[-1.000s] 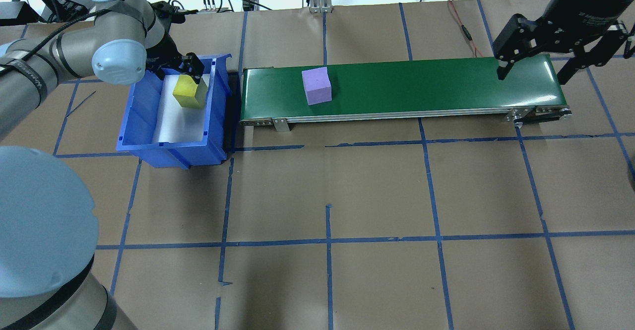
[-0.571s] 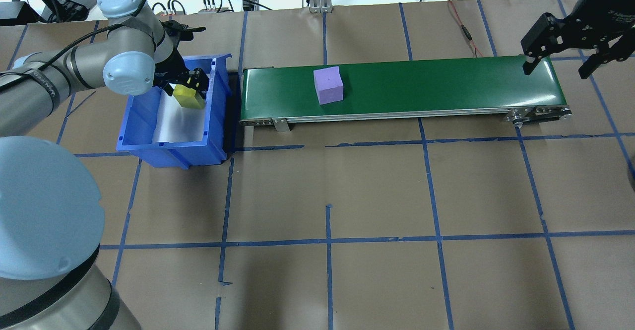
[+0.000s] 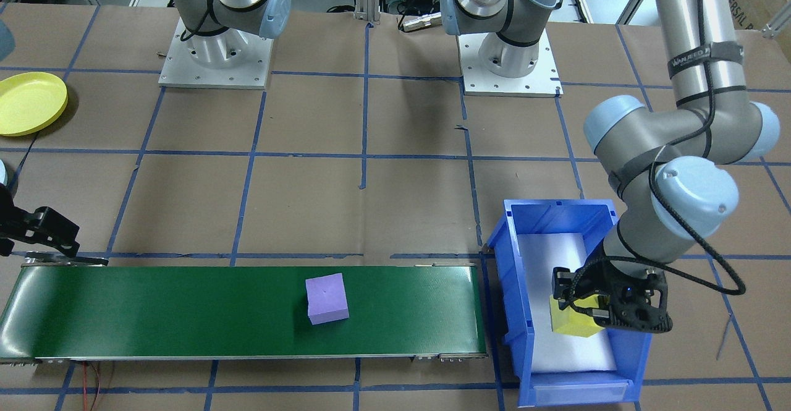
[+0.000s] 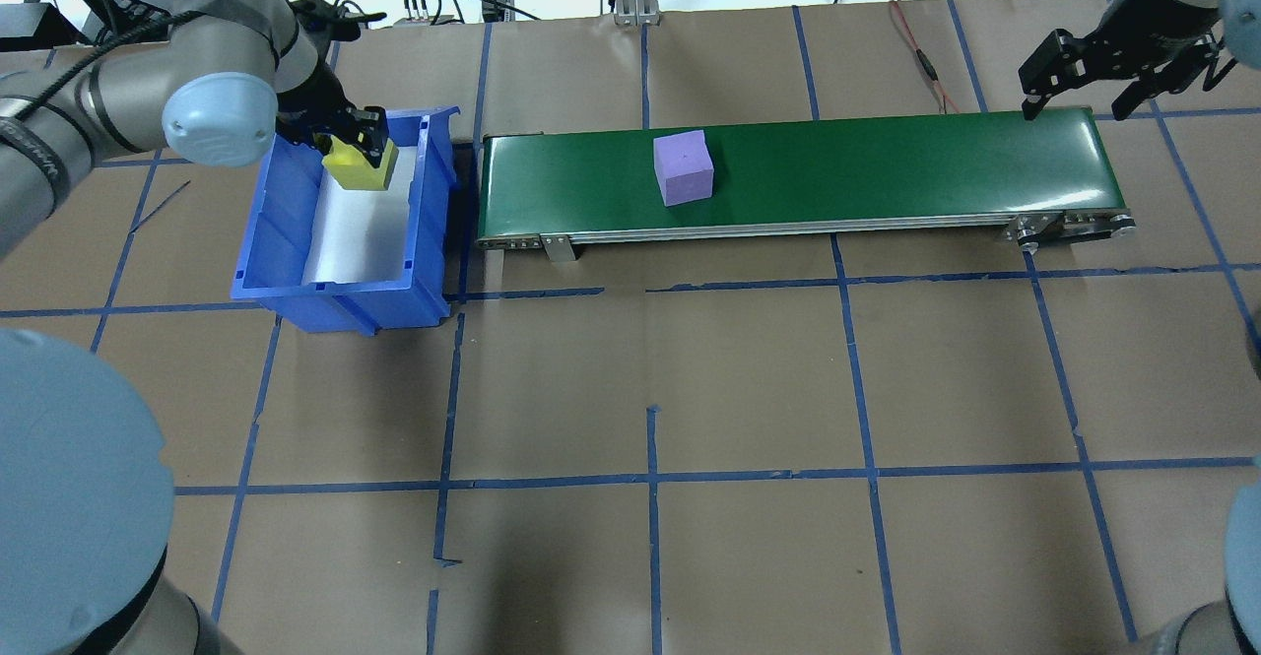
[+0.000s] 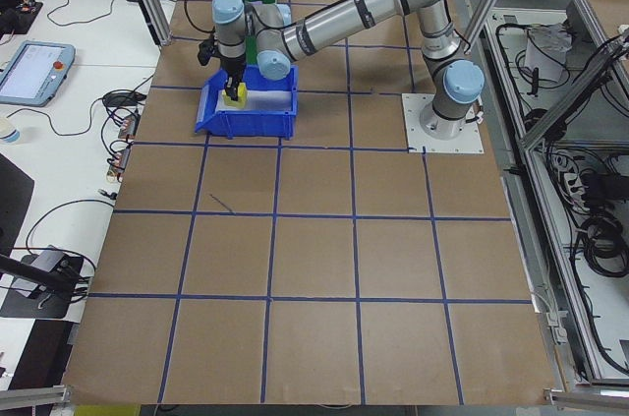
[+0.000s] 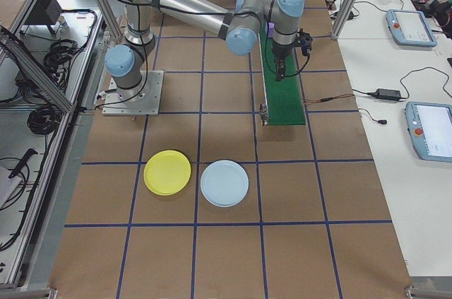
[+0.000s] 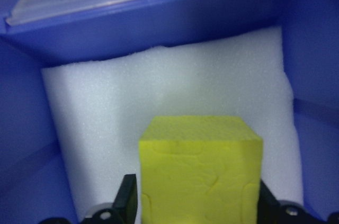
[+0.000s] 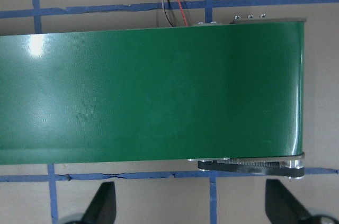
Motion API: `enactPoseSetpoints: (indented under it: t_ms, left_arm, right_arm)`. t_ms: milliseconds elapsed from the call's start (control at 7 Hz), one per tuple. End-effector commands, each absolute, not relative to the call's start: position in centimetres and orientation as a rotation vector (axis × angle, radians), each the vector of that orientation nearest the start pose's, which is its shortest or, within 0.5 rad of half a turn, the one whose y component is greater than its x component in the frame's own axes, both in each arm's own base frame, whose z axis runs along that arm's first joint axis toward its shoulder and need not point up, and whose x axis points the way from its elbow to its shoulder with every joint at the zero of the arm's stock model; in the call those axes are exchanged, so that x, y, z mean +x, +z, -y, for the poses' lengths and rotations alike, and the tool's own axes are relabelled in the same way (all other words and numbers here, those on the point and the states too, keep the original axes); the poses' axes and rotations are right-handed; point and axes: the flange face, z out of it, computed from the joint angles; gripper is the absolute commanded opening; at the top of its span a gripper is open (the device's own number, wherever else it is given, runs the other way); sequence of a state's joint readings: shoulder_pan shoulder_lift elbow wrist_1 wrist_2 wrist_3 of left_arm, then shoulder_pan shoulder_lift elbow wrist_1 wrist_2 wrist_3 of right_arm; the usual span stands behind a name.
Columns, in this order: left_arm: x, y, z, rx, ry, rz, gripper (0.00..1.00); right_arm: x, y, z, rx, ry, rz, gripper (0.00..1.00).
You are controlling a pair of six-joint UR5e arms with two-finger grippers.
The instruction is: Move block left to right into plate
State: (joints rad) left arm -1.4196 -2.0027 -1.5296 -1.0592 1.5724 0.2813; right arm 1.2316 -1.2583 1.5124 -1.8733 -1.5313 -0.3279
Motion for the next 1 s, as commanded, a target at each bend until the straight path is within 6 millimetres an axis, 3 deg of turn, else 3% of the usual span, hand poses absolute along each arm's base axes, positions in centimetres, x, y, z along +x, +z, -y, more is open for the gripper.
enactPoseSetpoints:
  t_ms: [0, 286, 429, 857]
  left_arm:
    - [-6.1, 39.8, 62.6, 0.121, -0.248, -3.115, 0.33]
    - [-13.9, 40.1, 61.6, -0.013, -0.283, -3.206, 0.33]
    - [-17.4, 38.9, 61.3, -0.080, -0.251, -3.248, 0.33]
    - [-20.6, 31.2, 64.7, -0.128, -0.286, -3.278, 0.33]
  right_arm:
    - [-8.5, 35.2, 62.5, -0.203, -0.056, -3.118, 1.00]
    - [-8.8, 34.9, 62.4, -0.327, -0.064, -3.096, 1.00]
    - [-9.1, 35.2, 62.9, -0.421, -0.130, -3.105, 1.00]
    - [-8.1, 32.7, 62.3, -0.441, -0.129, -3.017, 1.00]
